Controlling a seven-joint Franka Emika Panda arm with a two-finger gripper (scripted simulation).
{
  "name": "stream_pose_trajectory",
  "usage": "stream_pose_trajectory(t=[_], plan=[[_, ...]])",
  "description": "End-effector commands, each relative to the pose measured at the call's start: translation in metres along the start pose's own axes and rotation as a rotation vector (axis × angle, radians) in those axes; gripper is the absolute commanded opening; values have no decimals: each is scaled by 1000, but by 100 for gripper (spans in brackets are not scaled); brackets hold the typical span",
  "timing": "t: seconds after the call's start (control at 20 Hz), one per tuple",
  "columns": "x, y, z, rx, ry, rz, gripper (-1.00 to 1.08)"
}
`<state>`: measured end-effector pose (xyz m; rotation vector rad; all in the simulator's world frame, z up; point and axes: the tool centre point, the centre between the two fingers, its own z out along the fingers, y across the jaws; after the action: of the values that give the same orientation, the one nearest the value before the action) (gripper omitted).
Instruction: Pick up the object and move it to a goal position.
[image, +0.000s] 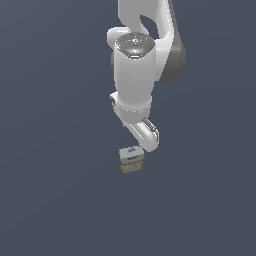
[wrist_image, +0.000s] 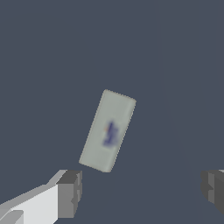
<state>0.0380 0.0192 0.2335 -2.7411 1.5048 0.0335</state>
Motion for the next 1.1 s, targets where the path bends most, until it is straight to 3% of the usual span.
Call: stream_pose_trajectory(t=[0.0, 0.55, 1.05], plan=[[5, -5, 6, 0, 5, 67, 100], [18, -19, 26, 1, 22, 263, 100], [21, -21, 31, 1, 25, 301, 100]])
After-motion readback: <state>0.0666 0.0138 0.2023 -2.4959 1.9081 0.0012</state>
